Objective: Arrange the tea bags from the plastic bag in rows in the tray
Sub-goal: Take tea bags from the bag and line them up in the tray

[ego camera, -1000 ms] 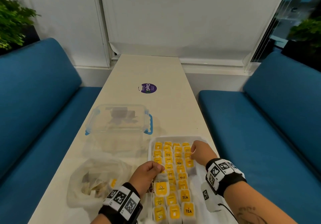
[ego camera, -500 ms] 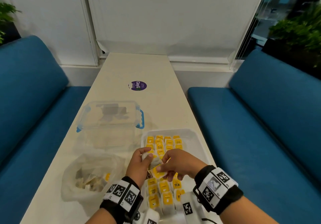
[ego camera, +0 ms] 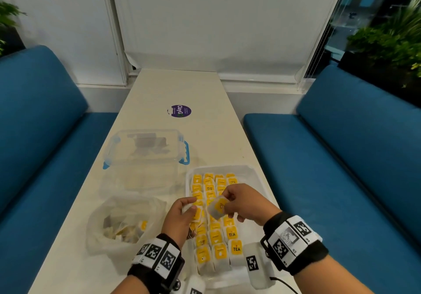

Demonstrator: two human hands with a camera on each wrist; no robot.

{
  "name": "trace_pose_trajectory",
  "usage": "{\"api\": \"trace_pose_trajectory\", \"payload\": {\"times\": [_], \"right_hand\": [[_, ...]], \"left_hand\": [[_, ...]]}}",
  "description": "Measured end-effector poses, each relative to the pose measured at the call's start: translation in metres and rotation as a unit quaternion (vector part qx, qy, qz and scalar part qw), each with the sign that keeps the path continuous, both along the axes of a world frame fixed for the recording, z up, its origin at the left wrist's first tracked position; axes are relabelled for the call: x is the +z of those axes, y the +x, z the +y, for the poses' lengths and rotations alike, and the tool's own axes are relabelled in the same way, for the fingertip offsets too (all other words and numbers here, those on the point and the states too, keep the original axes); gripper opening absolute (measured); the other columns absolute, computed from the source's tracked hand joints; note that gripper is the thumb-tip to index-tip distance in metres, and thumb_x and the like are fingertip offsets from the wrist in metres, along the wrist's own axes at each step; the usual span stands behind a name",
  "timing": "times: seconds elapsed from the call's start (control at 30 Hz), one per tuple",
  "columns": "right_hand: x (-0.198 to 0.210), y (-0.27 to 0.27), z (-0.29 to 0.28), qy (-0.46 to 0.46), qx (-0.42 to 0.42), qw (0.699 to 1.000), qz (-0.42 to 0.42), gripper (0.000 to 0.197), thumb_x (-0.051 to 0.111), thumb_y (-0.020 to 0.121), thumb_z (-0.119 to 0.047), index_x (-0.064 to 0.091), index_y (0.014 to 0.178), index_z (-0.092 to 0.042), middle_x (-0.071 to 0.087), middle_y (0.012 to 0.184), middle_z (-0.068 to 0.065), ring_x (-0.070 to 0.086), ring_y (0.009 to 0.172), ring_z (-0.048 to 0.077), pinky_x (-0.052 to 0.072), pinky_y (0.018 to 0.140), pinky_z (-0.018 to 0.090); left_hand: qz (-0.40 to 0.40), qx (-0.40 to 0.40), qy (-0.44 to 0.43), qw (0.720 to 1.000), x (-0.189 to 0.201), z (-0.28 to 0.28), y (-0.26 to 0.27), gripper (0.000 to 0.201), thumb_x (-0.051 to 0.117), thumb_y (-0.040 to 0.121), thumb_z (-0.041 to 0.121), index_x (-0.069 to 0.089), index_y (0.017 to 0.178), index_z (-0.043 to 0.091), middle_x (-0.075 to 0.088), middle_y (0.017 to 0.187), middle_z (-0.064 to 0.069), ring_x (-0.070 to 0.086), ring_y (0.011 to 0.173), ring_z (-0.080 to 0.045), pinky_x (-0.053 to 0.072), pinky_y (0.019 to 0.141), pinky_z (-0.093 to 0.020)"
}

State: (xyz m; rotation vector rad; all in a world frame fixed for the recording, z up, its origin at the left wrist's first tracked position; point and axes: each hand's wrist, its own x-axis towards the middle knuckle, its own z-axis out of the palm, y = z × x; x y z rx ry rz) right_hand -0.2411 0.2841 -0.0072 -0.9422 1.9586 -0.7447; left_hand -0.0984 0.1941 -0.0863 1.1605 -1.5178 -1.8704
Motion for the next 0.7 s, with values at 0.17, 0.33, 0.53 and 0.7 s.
{"api": "trace_pose_trajectory", "payload": {"times": [0.17,0.33,0.53,0.7], "right_hand": [[0.002,-0.002,0.001,-0.013,-0.008,1.0,0.01,0.014,0.065,0.085,-0.012,0.06,0.073,-0.015,0.052,0.066,0.001,0.041,0.053,0.011,0.033,0.045,0.02],[-0.003,-0.014,-0.001,0.015,-0.034,0.996,0.076,0.007,0.053,0.094,-0.017,0.049,0.088,-0.015,0.053,0.067,0.002,0.045,0.048,0.007,0.032,0.039,0.018],[-0.03,-0.052,-0.002,0.086,-0.087,0.974,0.189,0.014,0.044,0.093,-0.005,0.052,0.1,-0.014,0.051,0.076,-0.002,0.047,0.071,0.015,0.032,0.051,0.018],[-0.046,-0.062,-0.002,0.161,-0.028,0.96,0.227,0.027,0.044,0.092,-0.003,0.056,0.116,-0.008,0.049,0.1,0.005,0.046,0.088,0.018,0.032,0.054,0.015]], "left_hand": [[-0.006,-0.072,-0.029,0.997,0.01,0.008,0.002,0.008,0.061,0.087,0.027,0.058,0.095,0.025,0.056,0.087,-0.002,0.047,0.055,-0.014,0.04,0.04,-0.021],[-0.027,-0.09,-0.032,0.995,0.008,0.01,0.004,0.009,0.05,0.094,0.026,0.058,0.098,0.027,0.055,0.089,-0.001,0.048,0.06,-0.012,0.04,0.041,-0.02],[-0.041,-0.089,-0.012,0.995,0.001,0.01,0.007,0.02,0.042,0.097,0.015,0.057,0.096,0.029,0.054,0.084,-0.004,0.049,0.061,-0.016,0.041,0.04,-0.02],[-0.042,-0.085,0.001,0.995,-0.002,0.009,0.006,0.02,0.043,0.096,0.012,0.057,0.097,0.026,0.054,0.079,-0.004,0.049,0.059,-0.018,0.041,0.04,-0.02]]}}
